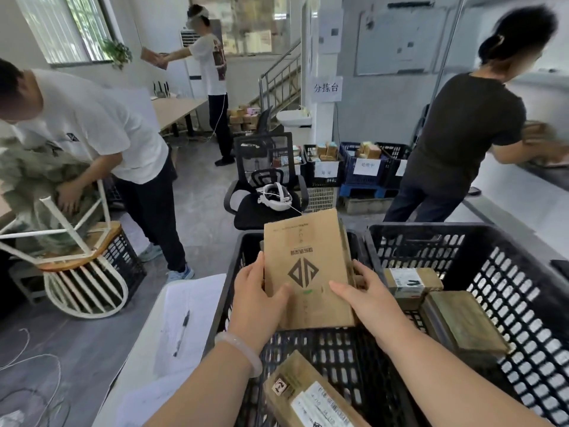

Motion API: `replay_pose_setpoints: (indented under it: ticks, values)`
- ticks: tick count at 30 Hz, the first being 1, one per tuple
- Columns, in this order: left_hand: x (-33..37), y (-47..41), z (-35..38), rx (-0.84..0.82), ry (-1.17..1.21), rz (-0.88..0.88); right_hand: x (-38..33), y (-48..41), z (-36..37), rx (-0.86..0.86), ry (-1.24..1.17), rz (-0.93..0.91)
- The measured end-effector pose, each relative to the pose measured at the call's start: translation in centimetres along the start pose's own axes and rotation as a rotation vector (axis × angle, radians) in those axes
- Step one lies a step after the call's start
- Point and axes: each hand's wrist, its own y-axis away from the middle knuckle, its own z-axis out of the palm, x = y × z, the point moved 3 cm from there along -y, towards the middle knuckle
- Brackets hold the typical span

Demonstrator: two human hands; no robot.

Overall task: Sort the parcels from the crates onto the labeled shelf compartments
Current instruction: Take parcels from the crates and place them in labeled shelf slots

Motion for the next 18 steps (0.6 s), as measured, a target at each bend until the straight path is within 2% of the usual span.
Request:
replay_pose_setpoints:
  ticks: [3,6,9,13,18]
  values:
    - [0.1,0.2,1.7,-0.108,-0.043,-0.001,-0.4,0.7,0.5,0.044,0.197,-0.085]
    - [0.4,0.4,2.8,-0.223,0.051,-0.072,-0.8,1.3,1.4,0.007,0.264,-0.153]
    - [-0.2,0.3,2.7,-0.188,0.08,-0.049,-0.6,1.2,1.0,-0.04,0.209,-0.147]
    - [-1.7,-0.3,2.1,-0.181,0.205,-0.086,0.0,1.0,0.4,-0.111,-0.05,-0.069]
    - [-2.1,-0.6,1.3,-0.132,0.272,-0.11,-1.0,1.6,1.2,-0.141,0.021,-0.169]
